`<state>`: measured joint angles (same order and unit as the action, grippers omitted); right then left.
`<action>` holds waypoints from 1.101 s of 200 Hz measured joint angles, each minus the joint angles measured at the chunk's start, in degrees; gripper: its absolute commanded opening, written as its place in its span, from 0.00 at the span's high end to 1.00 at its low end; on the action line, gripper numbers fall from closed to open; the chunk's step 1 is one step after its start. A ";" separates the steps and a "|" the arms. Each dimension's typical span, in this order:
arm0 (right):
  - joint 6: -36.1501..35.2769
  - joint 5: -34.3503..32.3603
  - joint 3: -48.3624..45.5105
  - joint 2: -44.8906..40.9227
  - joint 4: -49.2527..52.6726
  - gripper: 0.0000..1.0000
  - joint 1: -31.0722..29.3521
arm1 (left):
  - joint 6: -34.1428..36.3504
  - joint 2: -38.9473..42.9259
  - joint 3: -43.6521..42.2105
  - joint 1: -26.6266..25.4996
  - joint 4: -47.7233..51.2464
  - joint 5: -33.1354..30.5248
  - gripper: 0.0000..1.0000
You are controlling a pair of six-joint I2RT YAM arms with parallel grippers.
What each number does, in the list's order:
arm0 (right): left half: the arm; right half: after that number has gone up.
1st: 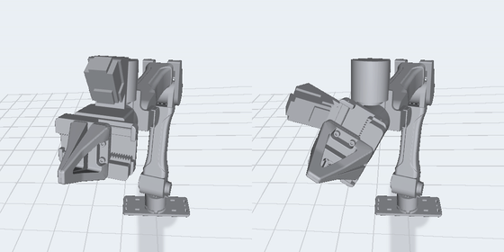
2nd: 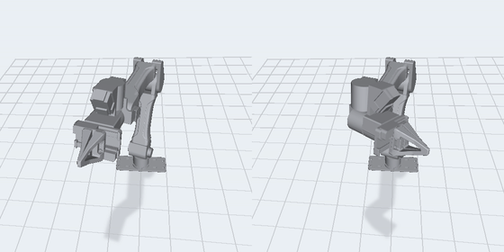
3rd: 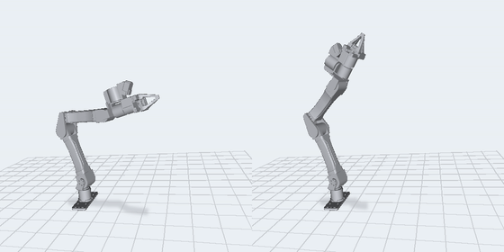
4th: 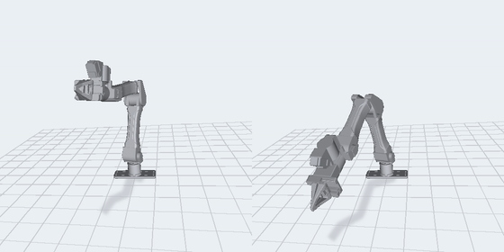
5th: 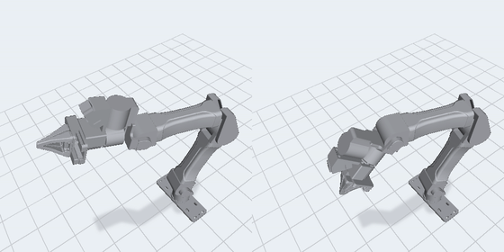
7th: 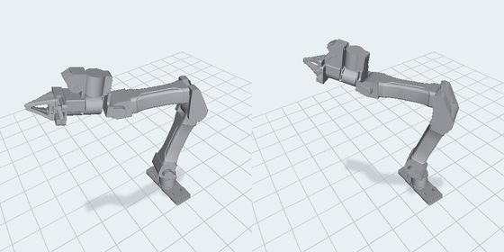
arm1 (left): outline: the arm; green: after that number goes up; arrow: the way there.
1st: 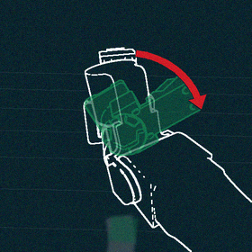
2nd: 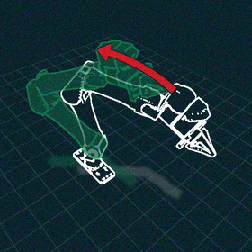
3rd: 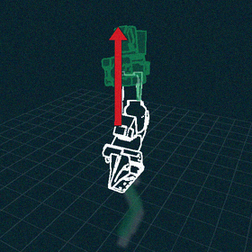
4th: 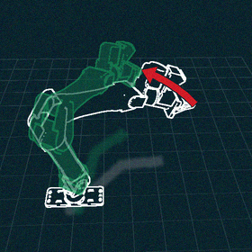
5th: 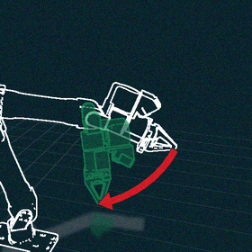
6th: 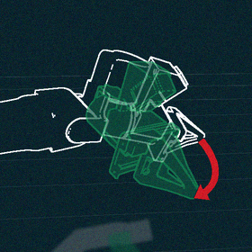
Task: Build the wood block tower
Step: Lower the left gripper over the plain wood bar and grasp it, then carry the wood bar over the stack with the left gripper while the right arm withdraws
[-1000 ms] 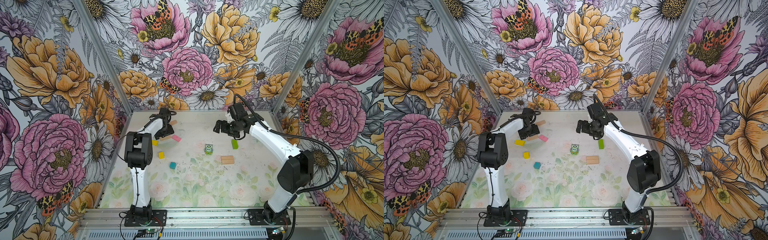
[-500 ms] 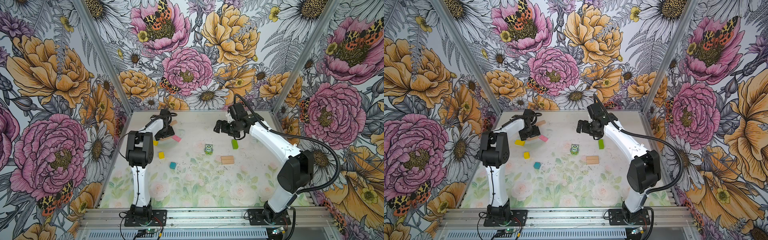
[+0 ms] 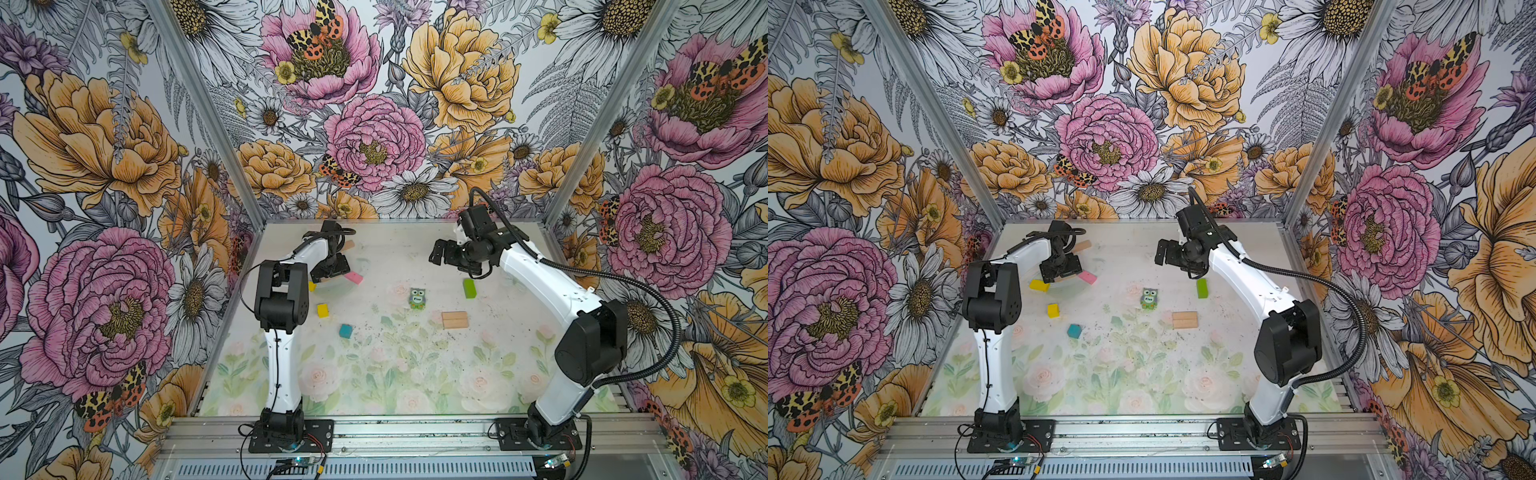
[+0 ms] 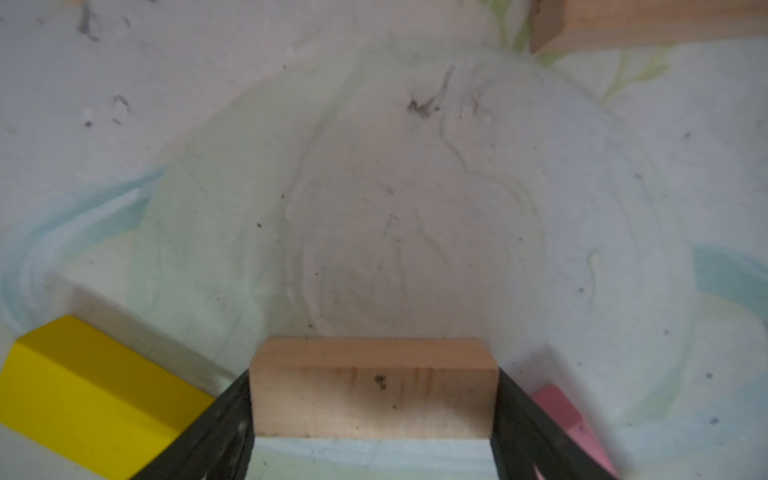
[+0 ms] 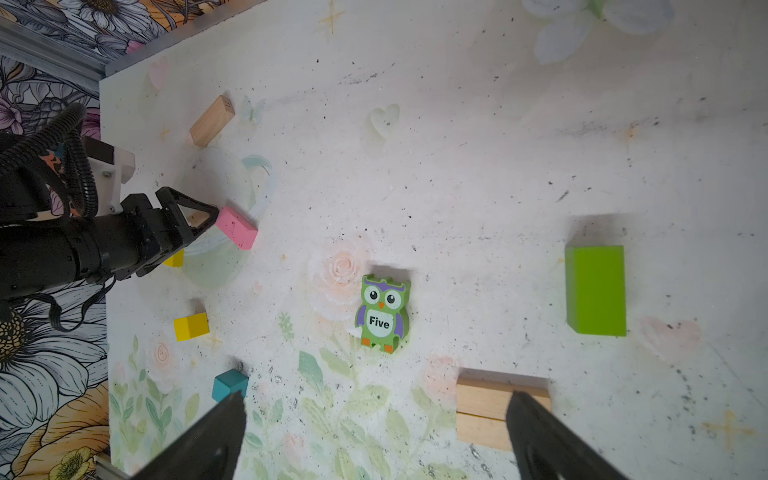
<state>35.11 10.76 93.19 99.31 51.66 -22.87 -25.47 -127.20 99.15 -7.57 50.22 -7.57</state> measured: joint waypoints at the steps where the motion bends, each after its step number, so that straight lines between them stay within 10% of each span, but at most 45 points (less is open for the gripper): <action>1: 0.00 0.00 0.00 0.00 0.00 0.00 0.00 | 0.00 0.00 0.02 0.00 0.00 0.02 0.17; 84: 0.00 0.02 0.00 0.04 -0.02 0.00 0.09 | 0.59 0.00 0.35 -0.02 0.09 0.61 0.36; 220: -2.51 1.64 0.72 -1.09 1.36 0.00 5.07 | -1.99 13.97 0.26 -9.70 2.71 2.10 0.36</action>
<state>32.60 12.40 93.91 98.21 53.01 -17.80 -27.46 -113.23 99.42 -17.28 52.93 -5.48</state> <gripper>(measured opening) 0.997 0.768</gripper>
